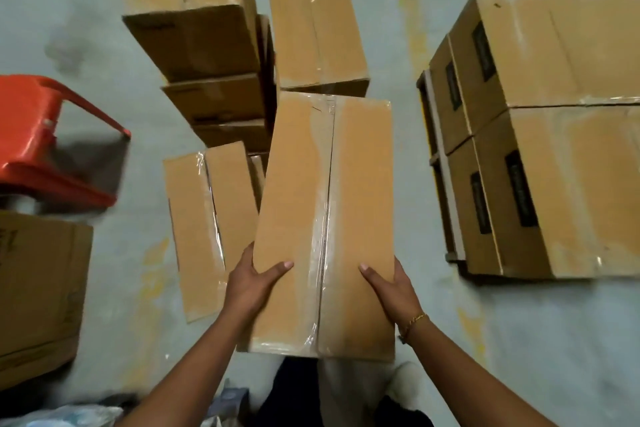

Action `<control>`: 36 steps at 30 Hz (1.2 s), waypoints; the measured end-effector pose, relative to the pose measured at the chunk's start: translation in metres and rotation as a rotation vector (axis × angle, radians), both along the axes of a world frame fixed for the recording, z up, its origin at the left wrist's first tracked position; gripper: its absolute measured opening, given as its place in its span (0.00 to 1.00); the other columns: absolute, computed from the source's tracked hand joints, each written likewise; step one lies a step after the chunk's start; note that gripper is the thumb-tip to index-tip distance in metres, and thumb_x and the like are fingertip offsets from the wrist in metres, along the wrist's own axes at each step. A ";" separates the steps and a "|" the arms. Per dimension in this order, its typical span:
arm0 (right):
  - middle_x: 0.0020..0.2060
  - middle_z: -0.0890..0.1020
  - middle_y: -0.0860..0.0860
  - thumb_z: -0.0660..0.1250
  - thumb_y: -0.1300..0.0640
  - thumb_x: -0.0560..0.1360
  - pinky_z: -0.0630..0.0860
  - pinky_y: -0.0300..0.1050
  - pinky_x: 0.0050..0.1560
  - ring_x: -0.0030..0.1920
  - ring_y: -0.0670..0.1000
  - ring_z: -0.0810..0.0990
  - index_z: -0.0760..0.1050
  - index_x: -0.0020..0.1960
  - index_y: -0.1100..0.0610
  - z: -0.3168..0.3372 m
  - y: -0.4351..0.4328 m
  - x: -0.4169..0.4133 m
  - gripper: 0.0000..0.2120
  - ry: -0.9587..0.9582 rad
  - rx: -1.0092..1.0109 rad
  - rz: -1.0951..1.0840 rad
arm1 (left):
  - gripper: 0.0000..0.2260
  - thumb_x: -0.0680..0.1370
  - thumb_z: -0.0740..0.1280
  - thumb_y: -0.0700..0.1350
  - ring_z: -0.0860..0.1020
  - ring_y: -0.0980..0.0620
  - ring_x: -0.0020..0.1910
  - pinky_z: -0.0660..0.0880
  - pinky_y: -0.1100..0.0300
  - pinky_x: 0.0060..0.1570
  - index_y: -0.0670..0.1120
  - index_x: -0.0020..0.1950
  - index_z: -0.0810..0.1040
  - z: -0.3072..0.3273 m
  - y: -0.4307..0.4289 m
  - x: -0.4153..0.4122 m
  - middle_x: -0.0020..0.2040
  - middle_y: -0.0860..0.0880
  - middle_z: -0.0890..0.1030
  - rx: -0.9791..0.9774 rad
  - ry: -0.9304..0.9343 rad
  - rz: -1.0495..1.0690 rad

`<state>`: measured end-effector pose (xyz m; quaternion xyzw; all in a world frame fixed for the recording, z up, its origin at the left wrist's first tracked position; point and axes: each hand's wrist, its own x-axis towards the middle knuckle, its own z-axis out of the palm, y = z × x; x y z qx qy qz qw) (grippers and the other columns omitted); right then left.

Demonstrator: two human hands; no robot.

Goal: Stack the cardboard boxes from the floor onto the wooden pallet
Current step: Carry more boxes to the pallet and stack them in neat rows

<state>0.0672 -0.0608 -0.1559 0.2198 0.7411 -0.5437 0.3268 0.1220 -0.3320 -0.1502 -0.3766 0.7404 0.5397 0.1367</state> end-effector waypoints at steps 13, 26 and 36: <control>0.58 0.84 0.46 0.78 0.42 0.72 0.78 0.56 0.65 0.58 0.49 0.83 0.75 0.69 0.48 0.086 0.295 0.031 0.28 0.220 0.025 -0.263 | 0.32 0.71 0.78 0.61 0.81 0.48 0.55 0.78 0.52 0.54 0.53 0.72 0.73 0.080 0.284 -0.038 0.59 0.52 0.82 -0.043 0.178 -0.269; 0.55 0.85 0.44 0.75 0.28 0.60 0.82 0.58 0.59 0.55 0.50 0.84 0.76 0.67 0.43 0.126 0.499 0.024 0.39 0.247 0.113 -0.516 | 0.35 0.67 0.75 0.70 0.82 0.49 0.53 0.80 0.49 0.55 0.56 0.70 0.74 0.114 0.495 -0.118 0.58 0.54 0.84 -0.059 0.218 -0.560; 0.56 0.86 0.46 0.77 0.43 0.73 0.81 0.58 0.60 0.55 0.51 0.85 0.76 0.67 0.45 0.138 0.625 -0.022 0.25 0.261 0.120 -0.746 | 0.37 0.68 0.75 0.69 0.82 0.47 0.60 0.79 0.49 0.60 0.51 0.72 0.76 0.119 0.646 -0.223 0.62 0.52 0.84 -0.006 0.245 -0.760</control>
